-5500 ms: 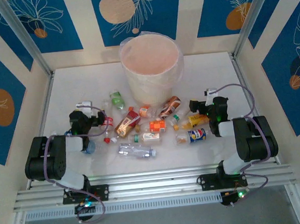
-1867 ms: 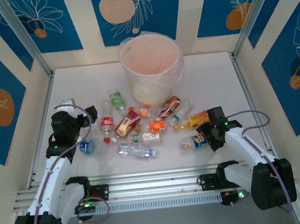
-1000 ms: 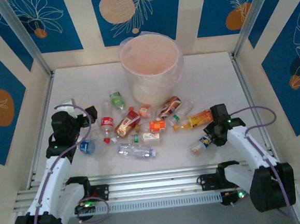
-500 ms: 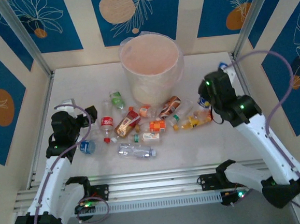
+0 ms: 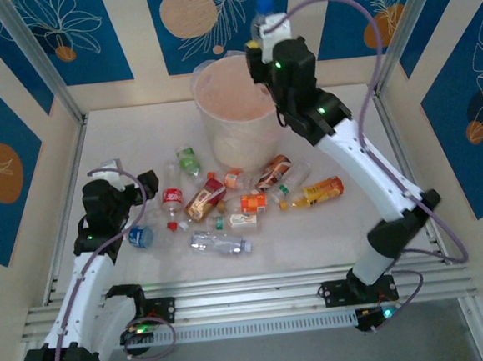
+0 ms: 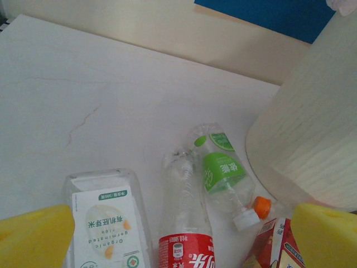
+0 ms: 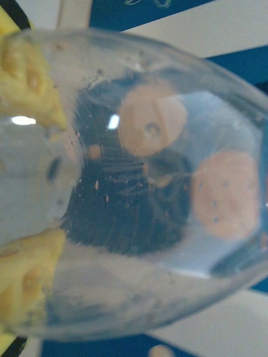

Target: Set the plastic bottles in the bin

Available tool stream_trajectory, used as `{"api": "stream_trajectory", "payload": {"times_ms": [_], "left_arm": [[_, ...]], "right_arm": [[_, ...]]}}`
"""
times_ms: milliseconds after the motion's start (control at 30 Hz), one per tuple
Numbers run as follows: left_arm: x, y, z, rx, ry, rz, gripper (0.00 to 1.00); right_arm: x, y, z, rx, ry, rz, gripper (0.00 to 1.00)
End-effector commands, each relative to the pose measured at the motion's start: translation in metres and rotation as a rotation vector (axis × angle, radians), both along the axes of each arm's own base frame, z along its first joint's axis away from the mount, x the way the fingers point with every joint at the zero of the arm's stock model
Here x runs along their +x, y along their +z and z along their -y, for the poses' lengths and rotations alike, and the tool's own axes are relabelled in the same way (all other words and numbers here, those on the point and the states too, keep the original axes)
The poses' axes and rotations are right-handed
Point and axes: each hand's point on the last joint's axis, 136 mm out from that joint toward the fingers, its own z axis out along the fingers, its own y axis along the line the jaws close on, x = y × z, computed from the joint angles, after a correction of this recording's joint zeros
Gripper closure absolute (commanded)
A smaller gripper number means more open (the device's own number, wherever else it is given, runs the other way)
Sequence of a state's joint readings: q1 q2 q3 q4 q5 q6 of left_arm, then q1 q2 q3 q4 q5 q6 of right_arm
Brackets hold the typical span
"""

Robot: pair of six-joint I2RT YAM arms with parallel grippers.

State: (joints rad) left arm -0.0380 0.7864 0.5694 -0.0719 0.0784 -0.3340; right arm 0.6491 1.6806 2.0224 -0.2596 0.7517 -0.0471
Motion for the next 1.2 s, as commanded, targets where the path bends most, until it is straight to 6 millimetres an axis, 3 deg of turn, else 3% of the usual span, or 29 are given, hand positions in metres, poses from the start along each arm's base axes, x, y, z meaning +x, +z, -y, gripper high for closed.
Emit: {"api": "stream_trajectory", "payload": {"times_ms": [0,200,367,600,867,1167], "left_arm": [[-0.002,0.017,0.008,-0.029,-0.033,0.04,0.0],[-0.003,0.018,0.011,-0.041,-0.044,0.047,0.0],[-0.003,0.023,0.013,-0.052,-0.056,0.058,0.0],[-0.006,0.025,0.013,-0.039,-0.059,0.056,0.0],[-0.009,0.028,0.011,-0.026,-0.056,0.06,0.0],[-0.009,0.028,0.01,-0.02,-0.049,0.055,0.01]], "right_arm": [[0.013,0.043,-0.033,-0.098,0.089,0.175,0.65],[0.052,0.038,-0.075,-0.181,0.158,0.226,0.65],[0.088,0.005,-0.085,-0.207,0.172,0.183,0.65],[0.127,-0.053,-0.074,-0.178,0.176,0.051,0.65],[0.149,-0.119,-0.067,-0.185,0.173,-0.096,0.65],[0.164,-0.172,-0.056,-0.162,0.174,-0.216,0.6]]}}
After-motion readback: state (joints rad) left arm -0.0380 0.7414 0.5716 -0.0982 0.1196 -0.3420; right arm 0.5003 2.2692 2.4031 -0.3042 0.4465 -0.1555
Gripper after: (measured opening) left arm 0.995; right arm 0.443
